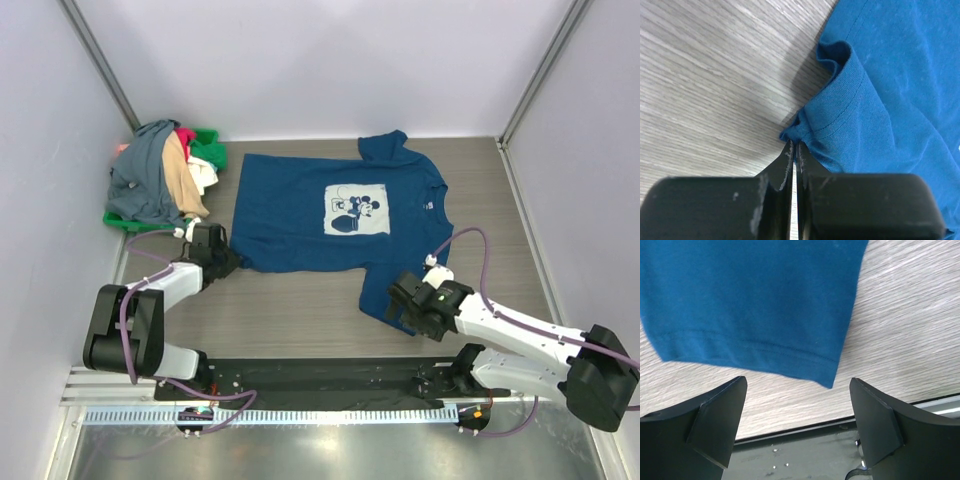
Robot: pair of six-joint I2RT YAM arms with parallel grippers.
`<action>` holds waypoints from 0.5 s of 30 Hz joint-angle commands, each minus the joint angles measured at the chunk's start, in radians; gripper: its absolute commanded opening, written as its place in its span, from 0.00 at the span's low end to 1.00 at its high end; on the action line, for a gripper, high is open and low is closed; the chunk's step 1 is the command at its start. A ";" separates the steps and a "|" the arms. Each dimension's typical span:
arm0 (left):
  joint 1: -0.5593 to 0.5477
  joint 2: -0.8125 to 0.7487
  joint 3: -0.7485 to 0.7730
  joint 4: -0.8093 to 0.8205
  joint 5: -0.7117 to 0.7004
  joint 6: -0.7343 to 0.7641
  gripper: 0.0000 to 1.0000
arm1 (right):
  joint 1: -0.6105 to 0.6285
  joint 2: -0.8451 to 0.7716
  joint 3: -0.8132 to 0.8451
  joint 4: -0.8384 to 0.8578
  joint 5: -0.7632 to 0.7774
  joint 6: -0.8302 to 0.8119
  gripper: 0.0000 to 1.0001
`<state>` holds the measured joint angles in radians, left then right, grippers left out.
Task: Fold and stack the t-shirts
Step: Fold the tshirt
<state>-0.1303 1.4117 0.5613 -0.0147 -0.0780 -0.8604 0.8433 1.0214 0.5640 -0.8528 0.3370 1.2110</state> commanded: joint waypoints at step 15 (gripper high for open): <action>0.001 -0.025 -0.031 -0.050 0.000 0.011 0.00 | 0.002 0.123 -0.065 0.205 0.062 -0.057 0.42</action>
<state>-0.1303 1.3979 0.5510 -0.0185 -0.0772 -0.8600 0.8429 1.1328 0.5282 -0.7368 0.3798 1.1522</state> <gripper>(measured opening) 0.007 0.523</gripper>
